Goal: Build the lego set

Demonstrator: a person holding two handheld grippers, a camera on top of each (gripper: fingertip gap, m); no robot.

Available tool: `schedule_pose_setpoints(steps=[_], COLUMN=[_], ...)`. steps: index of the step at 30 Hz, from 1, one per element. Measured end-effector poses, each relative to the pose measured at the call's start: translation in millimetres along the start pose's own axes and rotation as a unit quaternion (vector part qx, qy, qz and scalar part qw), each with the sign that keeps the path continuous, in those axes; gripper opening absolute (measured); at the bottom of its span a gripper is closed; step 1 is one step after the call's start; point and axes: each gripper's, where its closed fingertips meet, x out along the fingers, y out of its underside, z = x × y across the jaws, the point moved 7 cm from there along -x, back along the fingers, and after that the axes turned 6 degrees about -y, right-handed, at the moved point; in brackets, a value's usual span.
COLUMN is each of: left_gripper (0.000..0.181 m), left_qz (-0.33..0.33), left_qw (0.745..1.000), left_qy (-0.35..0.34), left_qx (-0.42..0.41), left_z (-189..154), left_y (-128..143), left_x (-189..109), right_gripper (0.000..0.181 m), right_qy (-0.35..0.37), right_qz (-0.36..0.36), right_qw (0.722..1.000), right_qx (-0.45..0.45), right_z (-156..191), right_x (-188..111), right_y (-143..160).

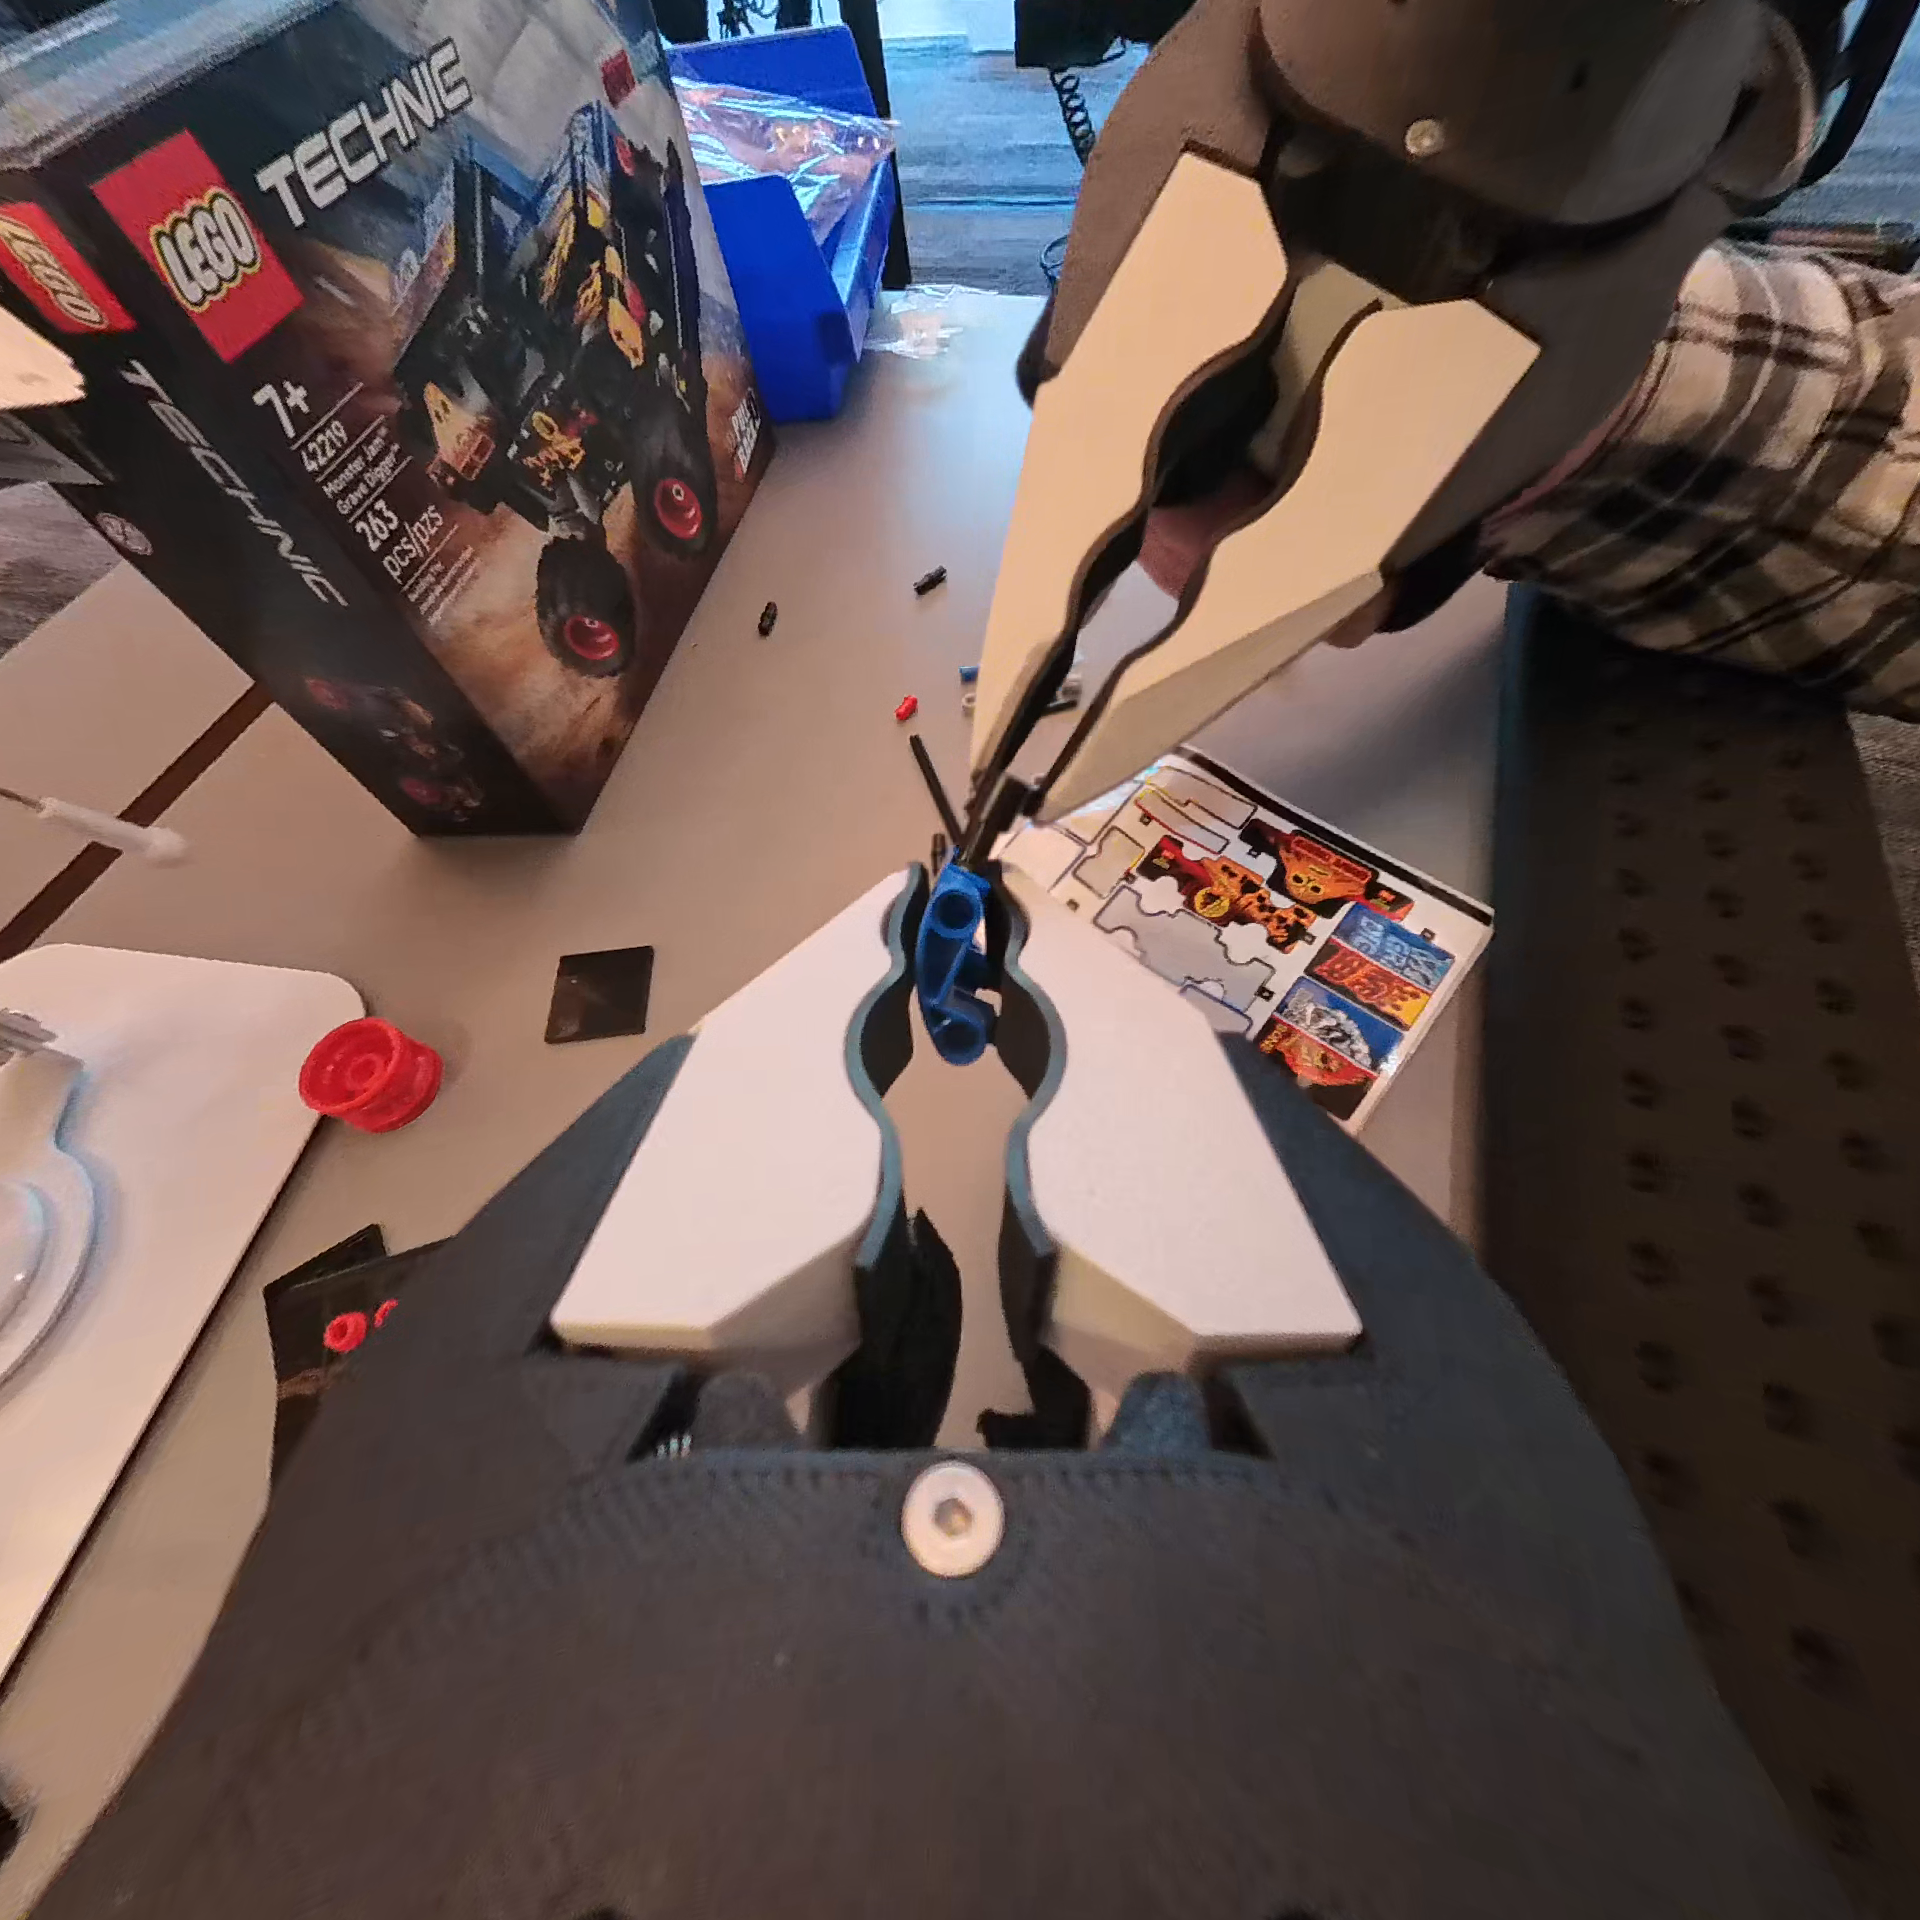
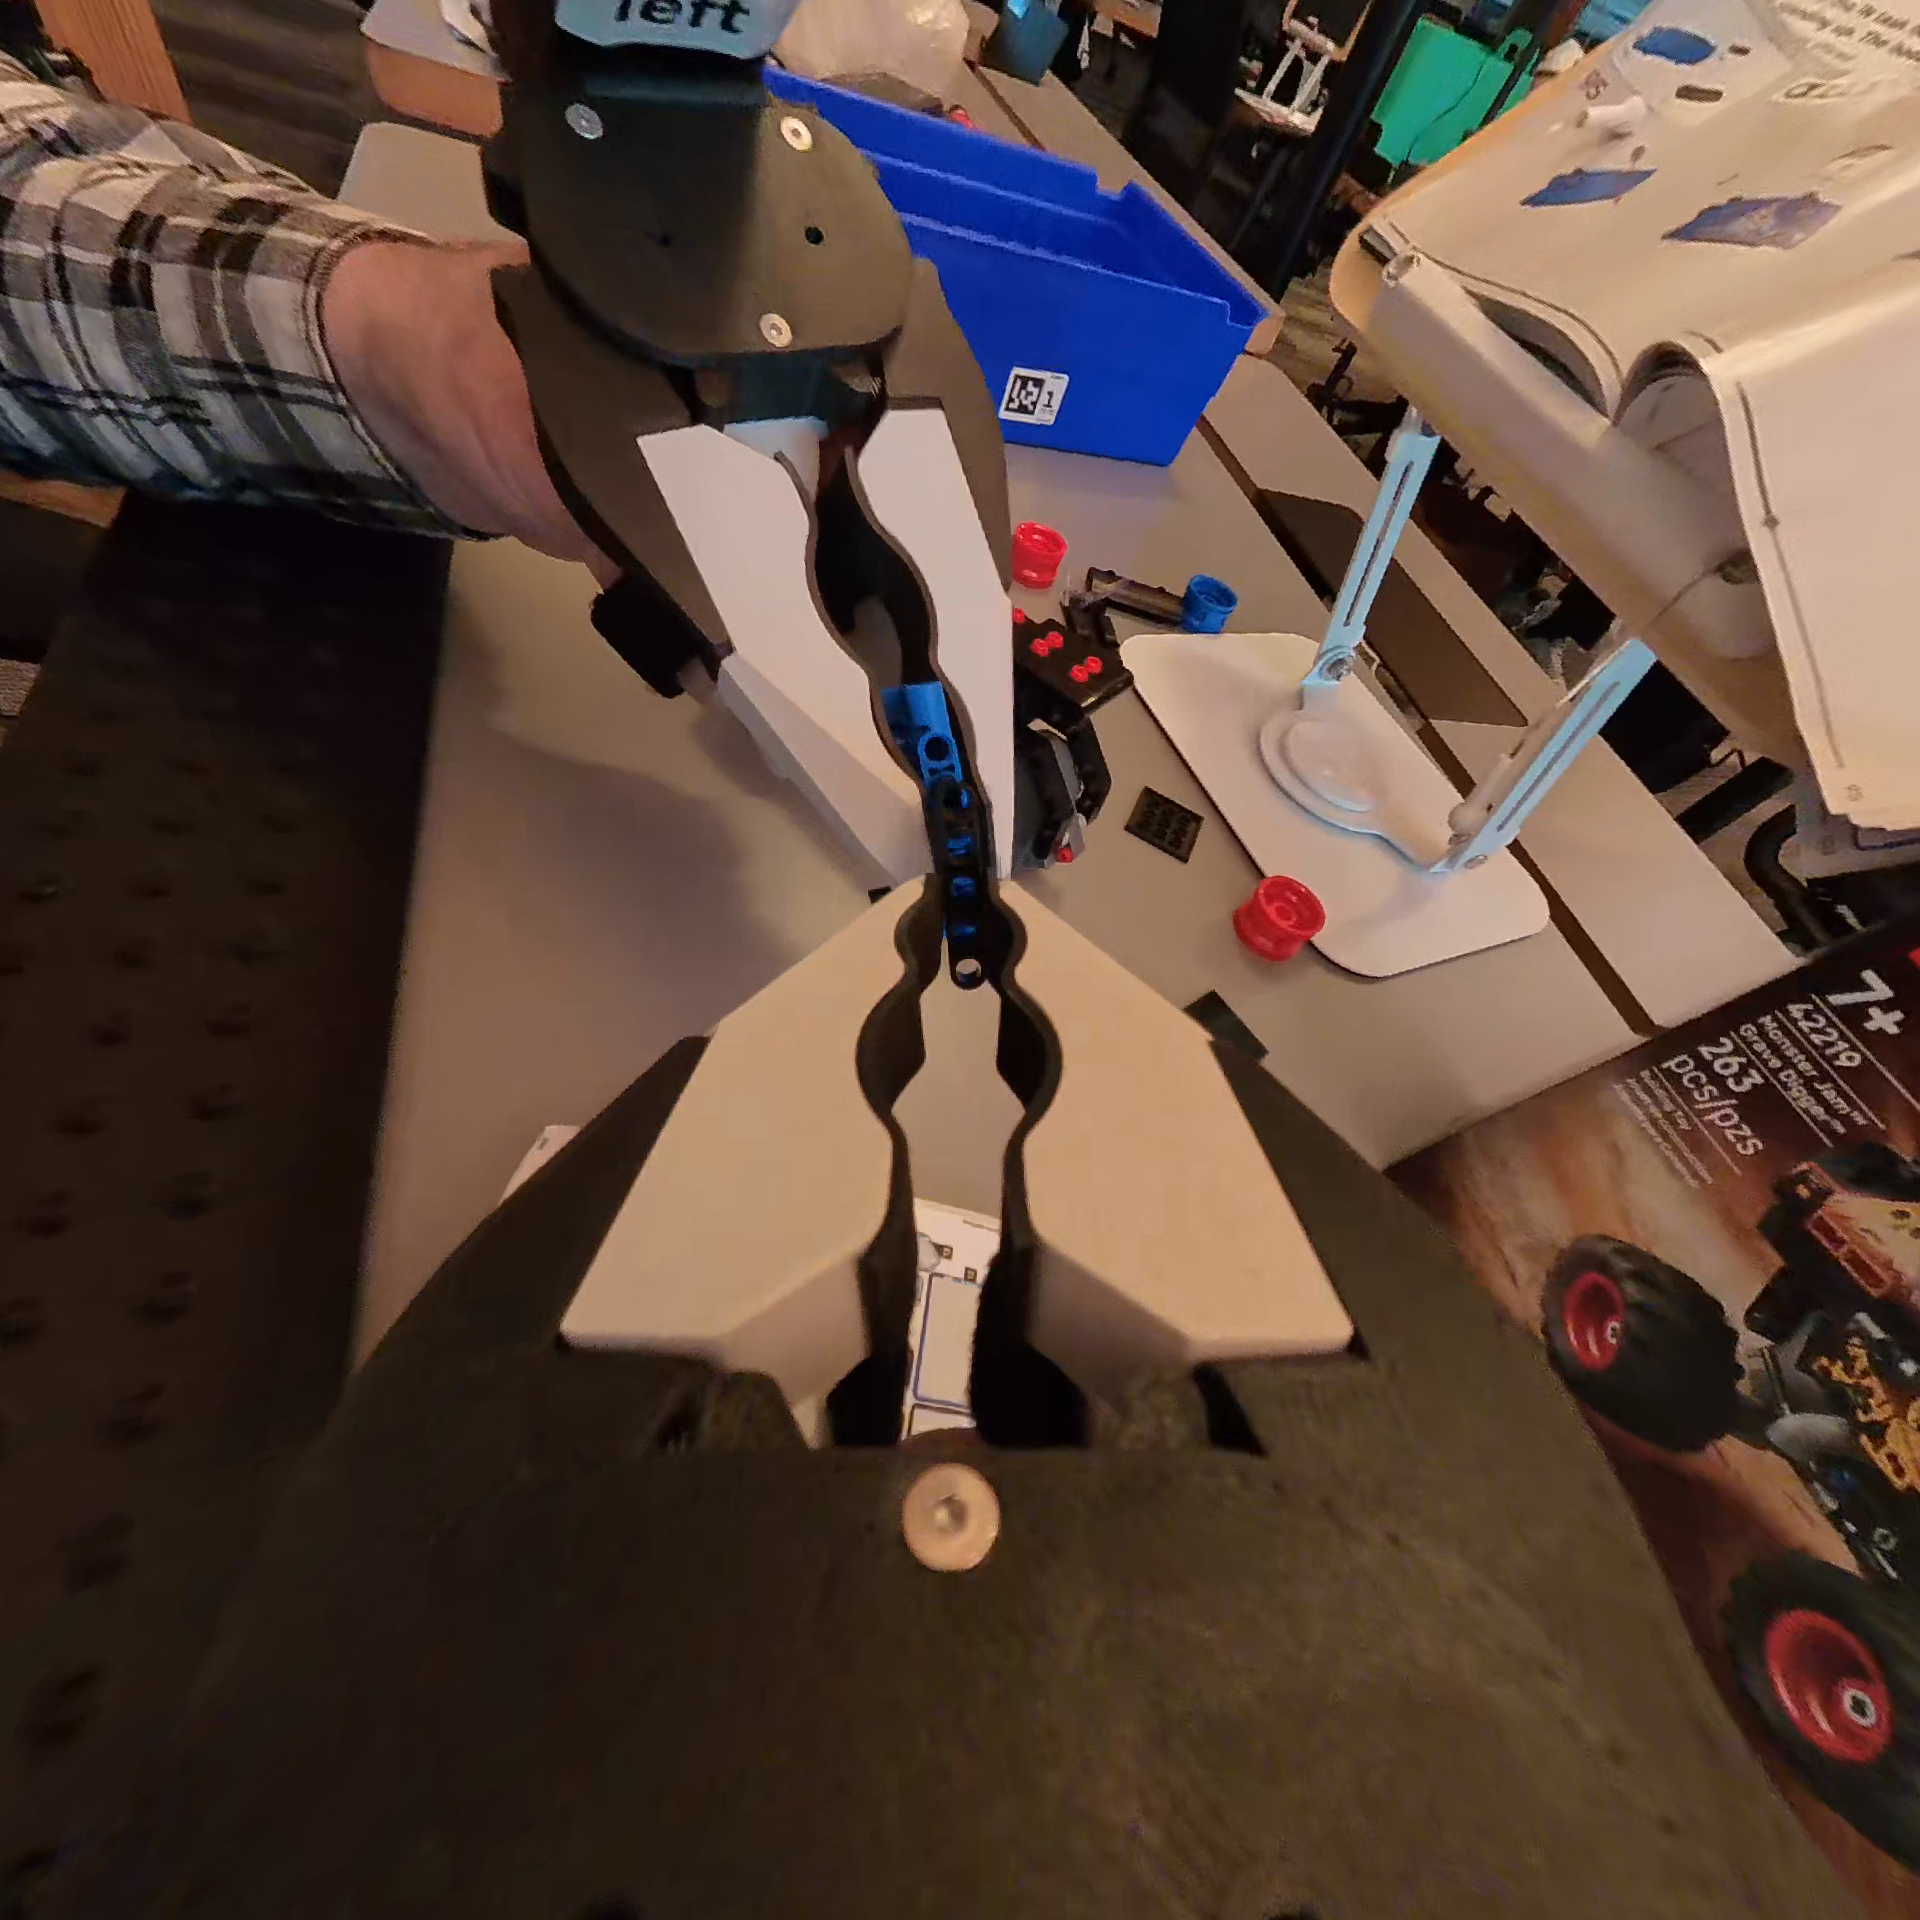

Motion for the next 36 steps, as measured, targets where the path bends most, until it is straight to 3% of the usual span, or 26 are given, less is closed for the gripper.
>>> schedule_pose_setpoints(steps=[7,15,22,31,36], left_gripper=[0.009,0.007,0.008,0.007,0.009], left_qz=[0.006,0.032,0.058,0.050,0.007], left_qw=[1.000,0.992,0.982,0.971,0.956], left_qy=[-0.014,-0.079,-0.097,-0.114,-0.145], left_qx=[0.010,0.097,0.150,0.202,0.256], left_z=[0.5,-4.4,-9.9,-16.5,-14.4], left_y=[0.1,-0.3,3.0,0.2,-8.8], left_x=[-0.4,1.0,3.9,6.1,0.2], right_gripper=[0.005,0.004,0.004,0.004,0.007], right_qy=[0.021,0.055,0.069,0.051,0.062], right_qz=[0.021,0.071,0.126,0.121,0.077], right_qw=[0.999,0.993,0.981,0.983,0.987], right_qx=[-0.035,-0.082,-0.131,-0.127,-0.130], right_z=[2.6,6.6,10.8,10.8,6.6], right_x=[3.2,7.2,12.1,13.1,4.6], right_y=[-0.8,-1.1,1.9,3.1,-2.6])
